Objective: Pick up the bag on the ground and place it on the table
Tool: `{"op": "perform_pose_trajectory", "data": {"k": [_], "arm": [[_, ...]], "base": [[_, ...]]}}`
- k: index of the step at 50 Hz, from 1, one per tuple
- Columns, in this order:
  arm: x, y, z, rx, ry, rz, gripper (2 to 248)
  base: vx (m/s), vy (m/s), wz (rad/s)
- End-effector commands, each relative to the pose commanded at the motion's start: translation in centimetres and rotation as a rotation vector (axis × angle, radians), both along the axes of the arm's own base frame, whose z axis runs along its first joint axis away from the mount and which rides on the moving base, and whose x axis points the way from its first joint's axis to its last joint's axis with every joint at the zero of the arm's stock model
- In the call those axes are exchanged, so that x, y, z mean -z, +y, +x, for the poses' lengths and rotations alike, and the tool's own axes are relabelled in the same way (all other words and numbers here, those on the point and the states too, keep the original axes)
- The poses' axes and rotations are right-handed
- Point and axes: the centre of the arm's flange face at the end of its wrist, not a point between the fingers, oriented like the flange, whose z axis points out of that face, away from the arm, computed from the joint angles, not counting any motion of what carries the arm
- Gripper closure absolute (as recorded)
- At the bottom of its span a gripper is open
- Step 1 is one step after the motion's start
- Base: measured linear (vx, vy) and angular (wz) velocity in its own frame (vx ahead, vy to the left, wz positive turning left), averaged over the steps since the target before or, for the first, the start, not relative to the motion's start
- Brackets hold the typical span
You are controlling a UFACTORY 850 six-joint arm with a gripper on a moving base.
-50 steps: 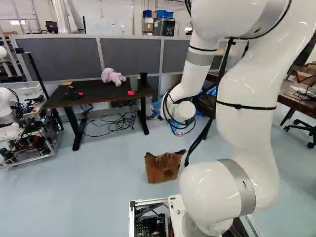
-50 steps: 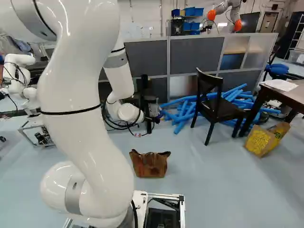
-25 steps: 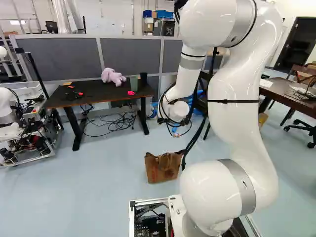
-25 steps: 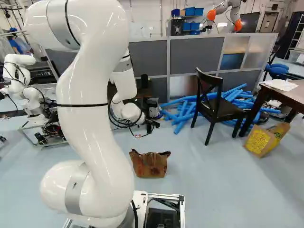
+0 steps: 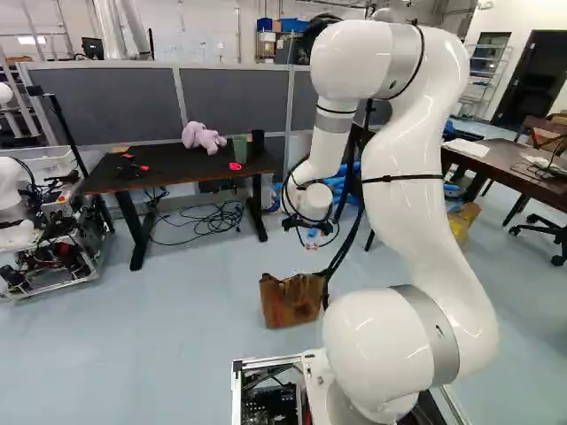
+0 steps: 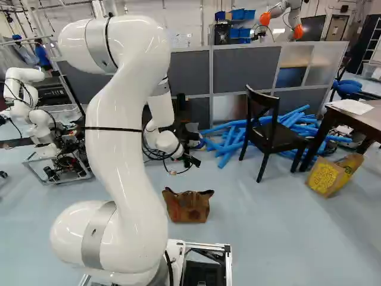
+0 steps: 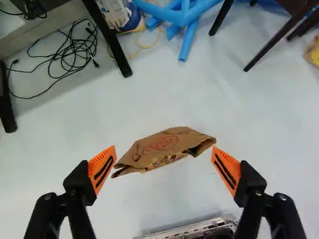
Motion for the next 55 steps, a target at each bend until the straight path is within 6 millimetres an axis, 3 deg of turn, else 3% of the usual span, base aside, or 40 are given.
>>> {"op": "perform_pose_trajectory", "data": {"k": [55], "arm": [[7.8, -0.1, 1.3, 0.186, 0.129, 0.058, 3]], "base": [[0.0, 0.0, 0.0]]}}
